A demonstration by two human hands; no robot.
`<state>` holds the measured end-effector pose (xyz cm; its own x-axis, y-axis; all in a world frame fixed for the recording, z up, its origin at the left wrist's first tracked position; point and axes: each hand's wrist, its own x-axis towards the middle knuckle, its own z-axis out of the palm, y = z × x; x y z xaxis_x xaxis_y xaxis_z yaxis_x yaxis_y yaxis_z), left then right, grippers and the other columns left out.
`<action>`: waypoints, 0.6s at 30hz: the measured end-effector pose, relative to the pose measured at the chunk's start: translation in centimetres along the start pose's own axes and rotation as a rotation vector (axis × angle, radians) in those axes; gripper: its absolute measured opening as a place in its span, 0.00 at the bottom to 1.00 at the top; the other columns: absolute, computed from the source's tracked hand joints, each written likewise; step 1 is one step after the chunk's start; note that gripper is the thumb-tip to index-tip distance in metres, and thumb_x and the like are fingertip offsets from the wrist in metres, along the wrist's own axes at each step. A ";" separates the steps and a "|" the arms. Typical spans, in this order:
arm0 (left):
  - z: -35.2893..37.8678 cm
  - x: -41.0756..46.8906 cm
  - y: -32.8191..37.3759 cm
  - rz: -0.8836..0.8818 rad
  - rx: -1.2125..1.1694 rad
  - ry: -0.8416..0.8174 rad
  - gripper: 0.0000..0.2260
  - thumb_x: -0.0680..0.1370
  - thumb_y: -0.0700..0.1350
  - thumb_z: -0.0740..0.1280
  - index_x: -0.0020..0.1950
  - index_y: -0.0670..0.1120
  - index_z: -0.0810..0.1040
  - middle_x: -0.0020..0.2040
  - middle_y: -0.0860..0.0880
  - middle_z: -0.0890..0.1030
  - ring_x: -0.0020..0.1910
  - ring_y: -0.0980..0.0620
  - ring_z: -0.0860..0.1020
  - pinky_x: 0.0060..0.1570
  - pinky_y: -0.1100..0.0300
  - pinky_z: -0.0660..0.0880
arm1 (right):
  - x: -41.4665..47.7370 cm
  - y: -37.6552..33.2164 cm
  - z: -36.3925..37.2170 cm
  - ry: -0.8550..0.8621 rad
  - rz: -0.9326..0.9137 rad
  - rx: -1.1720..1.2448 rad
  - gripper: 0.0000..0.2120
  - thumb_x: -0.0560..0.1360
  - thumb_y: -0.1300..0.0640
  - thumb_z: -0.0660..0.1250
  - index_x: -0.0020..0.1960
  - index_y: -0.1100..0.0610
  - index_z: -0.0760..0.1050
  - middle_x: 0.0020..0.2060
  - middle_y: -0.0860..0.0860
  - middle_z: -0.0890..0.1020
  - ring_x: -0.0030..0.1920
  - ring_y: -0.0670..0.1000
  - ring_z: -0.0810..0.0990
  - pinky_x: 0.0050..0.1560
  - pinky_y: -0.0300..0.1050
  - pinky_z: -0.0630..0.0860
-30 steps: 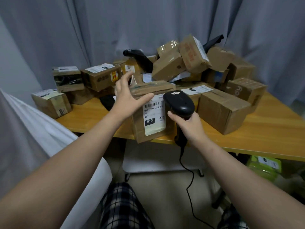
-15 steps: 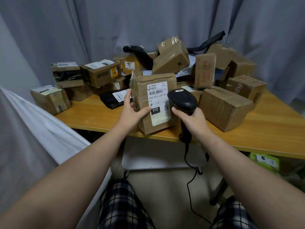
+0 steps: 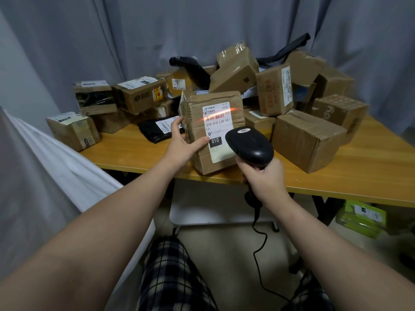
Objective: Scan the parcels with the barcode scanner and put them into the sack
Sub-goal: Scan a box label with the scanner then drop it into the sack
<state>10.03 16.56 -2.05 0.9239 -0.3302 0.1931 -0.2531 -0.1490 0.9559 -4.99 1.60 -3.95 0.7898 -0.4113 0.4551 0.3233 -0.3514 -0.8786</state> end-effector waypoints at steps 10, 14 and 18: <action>-0.1 0.7 0.1 -0.077 -0.050 0.000 0.39 0.74 0.46 0.73 0.75 0.56 0.50 0.64 0.45 0.75 0.57 0.52 0.75 0.51 0.58 0.75 | -0.5 -0.8 -0.4 -0.007 0.027 0.042 0.05 0.74 0.59 0.71 0.43 0.51 0.77 0.25 0.42 0.79 0.29 0.41 0.78 0.32 0.34 0.74; -0.1 0.6 0.0 -0.068 -0.062 -0.002 0.39 0.74 0.46 0.73 0.75 0.56 0.50 0.64 0.45 0.75 0.60 0.50 0.75 0.53 0.57 0.75 | -0.9 -0.8 -0.3 0.030 0.064 0.049 0.07 0.75 0.59 0.71 0.40 0.50 0.77 0.24 0.47 0.77 0.26 0.47 0.77 0.30 0.40 0.75; 0.0 0.4 -0.1 -0.047 -0.052 0.003 0.39 0.74 0.45 0.73 0.75 0.56 0.50 0.64 0.44 0.74 0.63 0.49 0.75 0.52 0.58 0.75 | -1.5 -0.6 -0.1 0.033 0.084 0.063 0.08 0.75 0.60 0.71 0.42 0.49 0.77 0.24 0.44 0.78 0.25 0.45 0.77 0.29 0.38 0.74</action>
<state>10.41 16.48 -2.03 0.9355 -0.3207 0.1480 -0.1938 -0.1159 0.9742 -6.41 2.34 -4.04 0.7985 -0.4648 0.3826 0.2894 -0.2609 -0.9209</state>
